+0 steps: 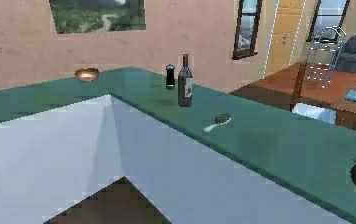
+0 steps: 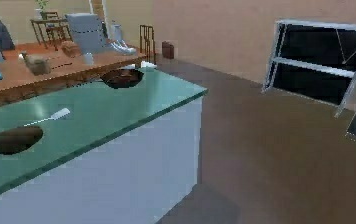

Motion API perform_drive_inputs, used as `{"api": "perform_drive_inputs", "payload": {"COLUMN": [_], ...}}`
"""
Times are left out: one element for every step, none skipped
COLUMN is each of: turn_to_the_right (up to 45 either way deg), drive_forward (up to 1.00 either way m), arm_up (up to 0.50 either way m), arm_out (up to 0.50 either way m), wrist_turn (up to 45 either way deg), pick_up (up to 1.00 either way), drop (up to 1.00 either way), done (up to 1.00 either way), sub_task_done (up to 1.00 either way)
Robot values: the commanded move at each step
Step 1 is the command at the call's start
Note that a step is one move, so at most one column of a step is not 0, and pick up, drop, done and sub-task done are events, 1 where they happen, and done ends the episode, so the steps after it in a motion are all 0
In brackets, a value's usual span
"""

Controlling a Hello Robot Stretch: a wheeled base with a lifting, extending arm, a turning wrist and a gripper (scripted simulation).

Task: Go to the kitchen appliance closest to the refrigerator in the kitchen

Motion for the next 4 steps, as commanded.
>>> {"api": "perform_drive_inputs", "payload": {"turn_to_the_right": [-42.0,0.0,45.0,45.0], "drive_forward": [0.00,1.00,0.00,0.00], "arm_up": [0.00,0.00,0.00,0.00], "arm_out": [0.00,0.00,0.00,0.00], "wrist_turn": [0.0,0.0,0.0,0.0], "pick_up": [0.00,0.00,0.00,0.00], "drop": [0.00,0.00,0.00,0.00], "done": [0.00,0.00,0.00,0.00], "sub_task_done": [0.00,0.00,0.00,0.00]}}
